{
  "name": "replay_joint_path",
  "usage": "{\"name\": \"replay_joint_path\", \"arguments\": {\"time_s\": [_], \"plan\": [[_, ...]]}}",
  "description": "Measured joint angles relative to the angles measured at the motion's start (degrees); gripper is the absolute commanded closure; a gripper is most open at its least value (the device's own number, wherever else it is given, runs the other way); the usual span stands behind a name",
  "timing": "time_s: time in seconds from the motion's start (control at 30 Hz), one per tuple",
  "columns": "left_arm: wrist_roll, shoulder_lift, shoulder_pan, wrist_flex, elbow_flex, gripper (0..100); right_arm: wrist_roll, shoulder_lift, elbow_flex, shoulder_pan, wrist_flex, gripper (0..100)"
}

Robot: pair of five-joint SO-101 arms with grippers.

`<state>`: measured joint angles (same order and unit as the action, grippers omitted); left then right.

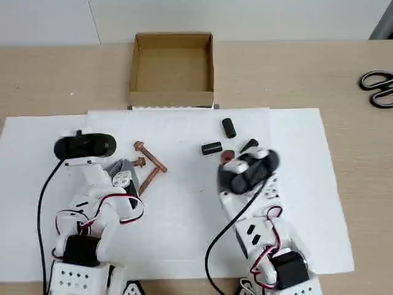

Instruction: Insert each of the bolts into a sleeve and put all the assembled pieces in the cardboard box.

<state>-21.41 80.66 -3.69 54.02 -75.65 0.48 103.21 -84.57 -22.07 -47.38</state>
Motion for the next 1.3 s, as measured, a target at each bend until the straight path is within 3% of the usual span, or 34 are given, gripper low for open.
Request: {"name": "replay_joint_path", "arguments": {"time_s": [0.27, 0.53, 0.8, 1.3], "plan": [[0.09, 0.0, 2.02, -9.58, -11.34, 100, -2.99, 0.0, 0.09, 3.96, 8.09, 99.6], [5.89, 0.0, 2.11, -16.53, -16.26, 100, -5.54, -8.62, 6.51, 6.86, 11.6, 99.6], [6.07, 0.0, 2.11, -16.88, -16.26, 100, -11.25, -38.07, 26.64, 8.88, 18.29, 99.6], [6.07, 0.0, 2.11, -16.88, -16.26, 100, -10.81, -102.33, 79.38, 8.44, 22.42, 99.5]]}}
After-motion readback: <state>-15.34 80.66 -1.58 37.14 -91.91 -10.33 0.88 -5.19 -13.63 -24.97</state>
